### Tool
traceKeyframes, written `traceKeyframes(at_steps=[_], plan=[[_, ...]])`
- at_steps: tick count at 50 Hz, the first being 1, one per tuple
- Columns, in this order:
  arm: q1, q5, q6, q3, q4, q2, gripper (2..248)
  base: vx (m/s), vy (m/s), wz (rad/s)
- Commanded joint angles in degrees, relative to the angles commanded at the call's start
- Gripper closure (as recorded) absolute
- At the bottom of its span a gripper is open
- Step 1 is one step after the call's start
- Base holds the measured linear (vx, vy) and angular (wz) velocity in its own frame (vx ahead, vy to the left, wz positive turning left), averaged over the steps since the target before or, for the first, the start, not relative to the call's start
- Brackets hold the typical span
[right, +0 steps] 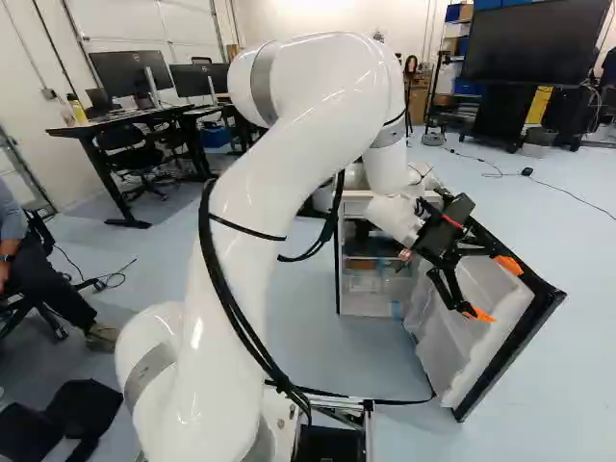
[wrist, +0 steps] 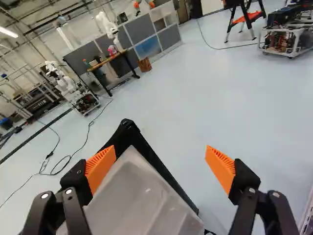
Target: Open the fridge door
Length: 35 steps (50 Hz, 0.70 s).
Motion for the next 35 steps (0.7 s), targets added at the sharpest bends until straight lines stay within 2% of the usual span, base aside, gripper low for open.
traceKeyframes(at_steps=[21,35], plan=[[2.1,-6.7,0.0,8.5,-9.1,5.0,3,0.000,0.000,0.000],[3.8,-9.6,0.0,13.8,-16.7,8.3,3,0.000,0.000,0.000]])
